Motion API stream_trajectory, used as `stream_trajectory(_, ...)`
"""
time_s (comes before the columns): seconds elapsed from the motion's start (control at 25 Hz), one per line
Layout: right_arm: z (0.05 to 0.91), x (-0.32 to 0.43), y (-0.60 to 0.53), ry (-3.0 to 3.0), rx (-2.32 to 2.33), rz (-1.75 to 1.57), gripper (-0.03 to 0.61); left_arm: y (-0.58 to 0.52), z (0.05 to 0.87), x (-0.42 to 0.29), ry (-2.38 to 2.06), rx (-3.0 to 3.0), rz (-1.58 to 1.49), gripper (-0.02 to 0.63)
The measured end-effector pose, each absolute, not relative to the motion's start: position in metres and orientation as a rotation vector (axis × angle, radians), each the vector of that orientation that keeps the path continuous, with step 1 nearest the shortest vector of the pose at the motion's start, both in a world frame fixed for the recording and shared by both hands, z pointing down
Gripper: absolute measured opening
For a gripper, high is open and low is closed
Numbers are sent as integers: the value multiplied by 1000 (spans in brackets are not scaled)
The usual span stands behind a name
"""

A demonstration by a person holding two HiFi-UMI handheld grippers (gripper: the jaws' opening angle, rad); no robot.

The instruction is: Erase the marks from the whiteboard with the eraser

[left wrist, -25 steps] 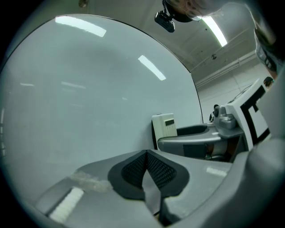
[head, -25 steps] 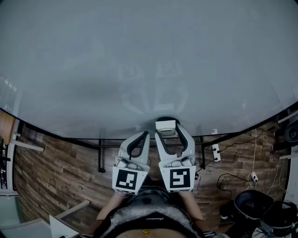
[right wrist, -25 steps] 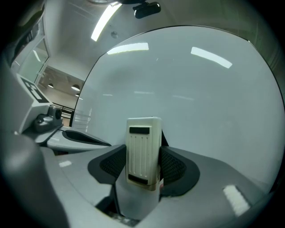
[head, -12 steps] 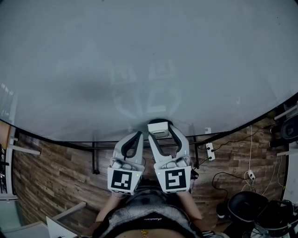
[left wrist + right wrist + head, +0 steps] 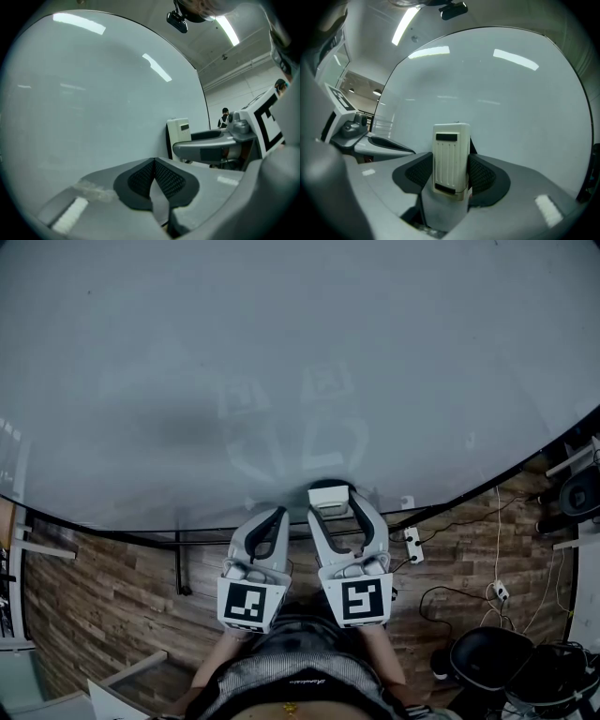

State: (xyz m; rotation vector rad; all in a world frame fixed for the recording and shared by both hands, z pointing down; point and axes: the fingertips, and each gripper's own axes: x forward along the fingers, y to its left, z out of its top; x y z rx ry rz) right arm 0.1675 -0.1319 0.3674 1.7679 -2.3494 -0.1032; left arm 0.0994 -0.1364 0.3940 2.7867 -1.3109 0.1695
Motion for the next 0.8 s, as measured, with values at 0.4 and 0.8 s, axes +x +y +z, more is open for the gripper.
stream_trajectory(0.4,374,219,-126,-2351,1761,-100,242,-131,397,148,-1317,2764,165,5)
stream_trajectory(0.8,373,293,-115,-2358,1752,-94,244,-119,391,216,-1345,2755,157,5)
